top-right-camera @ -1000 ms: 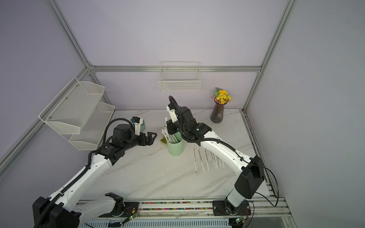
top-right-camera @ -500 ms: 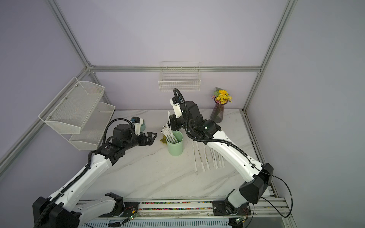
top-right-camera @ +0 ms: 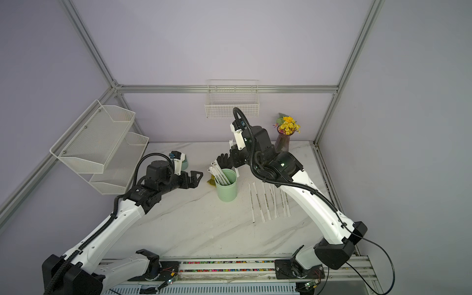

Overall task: Take the straws out of the storage container
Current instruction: Place the straw at the center of the board.

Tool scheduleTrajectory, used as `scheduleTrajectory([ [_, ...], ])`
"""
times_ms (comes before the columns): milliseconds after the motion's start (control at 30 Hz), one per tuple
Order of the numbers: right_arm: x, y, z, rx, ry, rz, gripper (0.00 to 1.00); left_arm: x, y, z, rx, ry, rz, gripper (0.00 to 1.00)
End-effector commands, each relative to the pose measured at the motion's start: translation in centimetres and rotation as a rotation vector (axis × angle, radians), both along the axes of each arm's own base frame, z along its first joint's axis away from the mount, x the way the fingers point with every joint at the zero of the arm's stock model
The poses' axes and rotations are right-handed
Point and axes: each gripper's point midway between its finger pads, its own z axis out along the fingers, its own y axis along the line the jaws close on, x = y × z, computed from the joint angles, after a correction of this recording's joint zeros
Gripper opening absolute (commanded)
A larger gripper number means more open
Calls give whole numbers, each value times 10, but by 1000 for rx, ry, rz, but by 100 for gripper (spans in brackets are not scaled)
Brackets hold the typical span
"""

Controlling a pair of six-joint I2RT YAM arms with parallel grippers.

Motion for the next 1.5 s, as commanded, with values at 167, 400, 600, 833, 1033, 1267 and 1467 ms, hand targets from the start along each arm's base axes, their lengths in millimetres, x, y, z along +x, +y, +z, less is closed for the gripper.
scheduleTrajectory([
  [167,11,-76,-36,-173,104,-235,0,2,-4,20,-33,-65,-11,100],
  [400,30,-129,-100,-238,300,-395,0,2,-4,17,-27,-60,-12,100],
  [600,40,-163,-150,-333,442,-510,0,2,-4,15,-28,-56,-12,100],
  [833,47,-205,-196,-393,602,-630,0,4,-5,10,-28,-45,-15,100],
  [1033,52,-238,-233,-418,739,-717,0,5,-6,7,-27,-36,-19,100],
  [1267,61,-264,-271,-422,860,-764,0,4,-6,5,-25,-34,-17,100],
  [1467,70,-272,-297,-428,928,-772,0,5,-7,3,-24,-27,-20,100],
])
